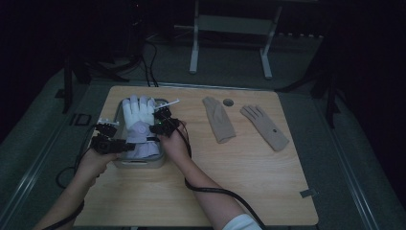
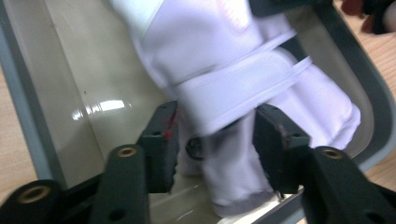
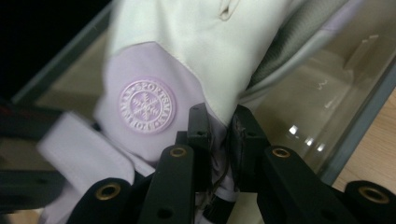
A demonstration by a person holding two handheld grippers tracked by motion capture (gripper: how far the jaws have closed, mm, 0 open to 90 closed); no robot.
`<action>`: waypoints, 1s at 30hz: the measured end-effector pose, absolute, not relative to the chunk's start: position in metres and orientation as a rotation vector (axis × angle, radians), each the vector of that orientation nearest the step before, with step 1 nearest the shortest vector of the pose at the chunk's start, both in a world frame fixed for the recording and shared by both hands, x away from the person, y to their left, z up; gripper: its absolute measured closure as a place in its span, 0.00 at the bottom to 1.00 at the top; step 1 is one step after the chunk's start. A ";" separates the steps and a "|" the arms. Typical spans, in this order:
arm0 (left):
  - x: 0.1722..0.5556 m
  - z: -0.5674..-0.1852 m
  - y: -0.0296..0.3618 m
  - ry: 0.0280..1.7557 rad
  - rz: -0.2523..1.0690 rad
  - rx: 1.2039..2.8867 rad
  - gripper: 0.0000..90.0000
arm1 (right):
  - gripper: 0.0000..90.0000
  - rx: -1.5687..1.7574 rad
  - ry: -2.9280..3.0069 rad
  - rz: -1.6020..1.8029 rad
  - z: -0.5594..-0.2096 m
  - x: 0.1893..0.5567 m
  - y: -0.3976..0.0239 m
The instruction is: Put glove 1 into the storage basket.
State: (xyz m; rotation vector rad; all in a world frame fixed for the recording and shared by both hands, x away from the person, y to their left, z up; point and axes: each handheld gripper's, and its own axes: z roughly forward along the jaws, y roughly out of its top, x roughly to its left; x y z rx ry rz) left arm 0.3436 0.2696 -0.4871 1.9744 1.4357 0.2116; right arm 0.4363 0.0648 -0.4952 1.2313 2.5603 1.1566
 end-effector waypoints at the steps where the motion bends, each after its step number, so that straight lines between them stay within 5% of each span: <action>1: 0.343 -0.486 0.270 1.431 0.224 1.977 0.57 | 0.89 1.236 2.563 1.156 -0.497 0.436 0.065; 6: 0.343 -0.480 0.265 1.401 0.297 1.944 0.60 | 0.89 1.238 2.576 1.132 -0.497 0.438 0.066; 15: 0.357 -0.483 0.242 1.340 0.423 1.990 0.87 | 0.88 1.258 2.612 1.074 -0.503 0.442 0.066; 30: 0.387 -0.496 0.220 1.429 0.485 2.187 0.90 | 0.85 1.232 2.624 1.000 -0.505 0.441 0.071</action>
